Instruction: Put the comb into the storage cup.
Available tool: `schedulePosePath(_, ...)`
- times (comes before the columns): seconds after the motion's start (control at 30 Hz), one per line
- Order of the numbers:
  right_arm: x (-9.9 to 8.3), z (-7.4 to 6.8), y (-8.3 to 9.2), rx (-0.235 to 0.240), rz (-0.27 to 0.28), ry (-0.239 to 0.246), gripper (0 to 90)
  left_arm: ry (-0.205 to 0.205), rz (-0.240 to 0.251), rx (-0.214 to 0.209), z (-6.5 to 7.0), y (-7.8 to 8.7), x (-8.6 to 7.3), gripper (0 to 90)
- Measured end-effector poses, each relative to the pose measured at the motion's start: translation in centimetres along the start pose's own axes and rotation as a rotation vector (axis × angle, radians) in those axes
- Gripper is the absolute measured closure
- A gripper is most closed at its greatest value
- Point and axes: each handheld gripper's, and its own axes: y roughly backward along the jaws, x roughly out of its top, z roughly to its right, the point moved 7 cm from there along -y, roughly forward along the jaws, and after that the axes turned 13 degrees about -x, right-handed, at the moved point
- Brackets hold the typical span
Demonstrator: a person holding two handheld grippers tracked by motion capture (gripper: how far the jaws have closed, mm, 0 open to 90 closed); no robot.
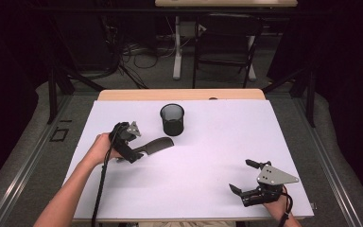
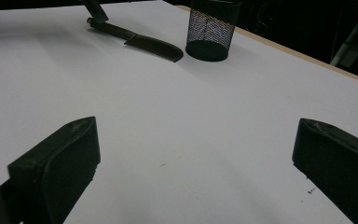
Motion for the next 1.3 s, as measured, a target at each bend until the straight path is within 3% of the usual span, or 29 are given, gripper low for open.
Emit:
schedulePosePath(0.1, 0.0, 0.0, 0.0, 0.0, 0.0, 0.0, 0.3, -0.006, -0.038, 0.0, -0.1, -0.3, 0.1, 0.0)
schedulePosePath(0.4, -0.1, -0.1, 0.0, 0.016, 0.0, -0.016, 0.3, -0.022, -0.106, -0.037, 0.1, -0.5, 0.5, 17.7)
schedulePosePath(0.43, -0.1, -0.1, 0.1, 0.016, 0.003, -0.021, 0.3, -0.031, -0.143, -0.03, 0.0, -0.6, 0.5, 22.7)
schedulePosePath(0.77, -0.1, 0.0, 0.0, 0.022, -0.002, -0.026, 0.3, -0.034, -0.219, -0.051, -0.1, -1.3, 0.5, 52.9)
schedulePosePath(0.87, -0.1, 0.1, 0.1, 0.02, 0.003, -0.027, 0.3, -0.037, -0.254, -0.06, -0.1, -1.6, 0.5, 55.3)
schedulePosePath(0.9, -0.1, 0.0, 0.1, 0.02, 0.002, -0.028, 0.3, -0.035, -0.27, -0.045, -0.3, -1.8, 0.5, 59.2)
schedulePosePath(1.3, -0.2, 0.1, 0.1, 0.021, -0.001, -0.028, 0.3, -0.047, -0.328, -0.068, -0.5, -2.8, 0.7, 66.6)
